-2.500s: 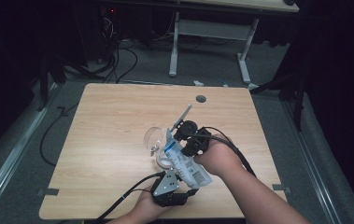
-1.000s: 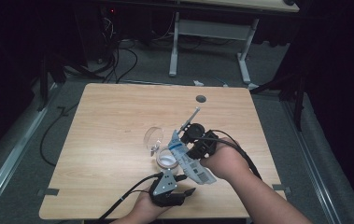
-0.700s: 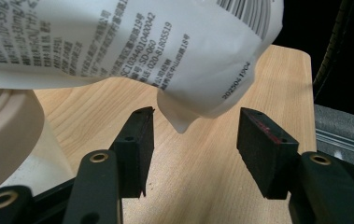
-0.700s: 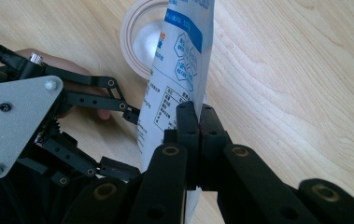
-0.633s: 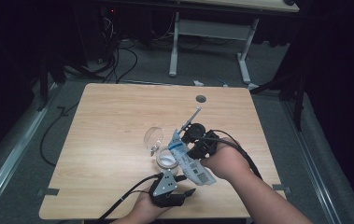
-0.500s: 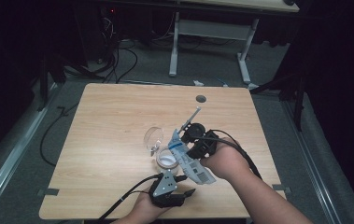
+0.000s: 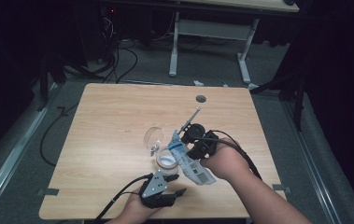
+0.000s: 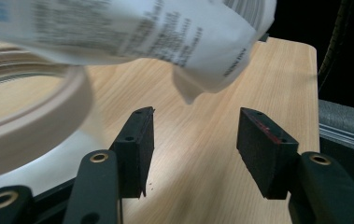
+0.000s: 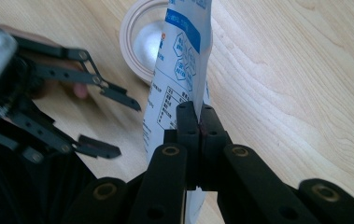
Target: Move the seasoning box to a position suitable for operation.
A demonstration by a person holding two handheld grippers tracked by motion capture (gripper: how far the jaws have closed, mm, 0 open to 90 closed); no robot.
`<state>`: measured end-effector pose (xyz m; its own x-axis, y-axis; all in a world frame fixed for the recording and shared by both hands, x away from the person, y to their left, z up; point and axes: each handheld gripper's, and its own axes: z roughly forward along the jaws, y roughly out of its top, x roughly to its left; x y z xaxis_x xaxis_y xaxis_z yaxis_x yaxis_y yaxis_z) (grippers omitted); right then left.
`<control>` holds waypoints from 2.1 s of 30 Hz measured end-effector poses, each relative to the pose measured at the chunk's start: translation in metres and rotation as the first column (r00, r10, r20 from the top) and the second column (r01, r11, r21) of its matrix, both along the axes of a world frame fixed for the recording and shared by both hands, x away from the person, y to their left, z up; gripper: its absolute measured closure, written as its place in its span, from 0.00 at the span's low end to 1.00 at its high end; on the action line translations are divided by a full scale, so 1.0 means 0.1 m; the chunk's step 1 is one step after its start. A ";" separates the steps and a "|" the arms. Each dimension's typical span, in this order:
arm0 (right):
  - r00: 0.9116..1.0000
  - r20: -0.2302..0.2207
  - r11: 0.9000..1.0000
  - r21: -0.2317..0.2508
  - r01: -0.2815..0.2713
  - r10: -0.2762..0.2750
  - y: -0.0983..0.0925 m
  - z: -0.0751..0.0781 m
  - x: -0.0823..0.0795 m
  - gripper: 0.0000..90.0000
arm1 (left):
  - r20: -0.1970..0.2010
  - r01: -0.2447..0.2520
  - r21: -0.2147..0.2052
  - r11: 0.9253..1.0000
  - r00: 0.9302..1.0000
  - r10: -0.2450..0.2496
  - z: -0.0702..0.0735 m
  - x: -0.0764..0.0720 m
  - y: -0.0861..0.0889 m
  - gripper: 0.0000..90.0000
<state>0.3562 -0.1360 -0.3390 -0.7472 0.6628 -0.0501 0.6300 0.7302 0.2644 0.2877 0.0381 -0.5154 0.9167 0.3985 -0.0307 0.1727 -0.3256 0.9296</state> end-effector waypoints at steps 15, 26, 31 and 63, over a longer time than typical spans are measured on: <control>1.000 0.000 1.000 -0.009 0.022 -0.022 -0.09 -0.04 0.03 1.00 | 0.014 -0.090 0.003 0.996 0.996 0.089 0.00 0.09 0.54 0.51; 0.997 0.006 0.997 -0.014 0.072 -0.072 -0.30 -0.14 0.11 1.00 | 0.013 -0.109 -0.006 0.994 0.994 0.109 0.00 0.13 0.65 0.51; 0.995 0.006 0.995 -0.017 0.095 -0.095 -0.39 -0.20 0.15 1.00 | 0.016 -0.118 -0.012 0.993 0.993 0.118 0.01 0.14 0.66 0.51; 0.963 0.063 0.965 -0.007 0.263 -0.262 -1.04 -0.43 0.48 1.00 | -0.027 -0.229 -0.046 0.972 0.973 0.228 -0.01 0.39 0.93 0.51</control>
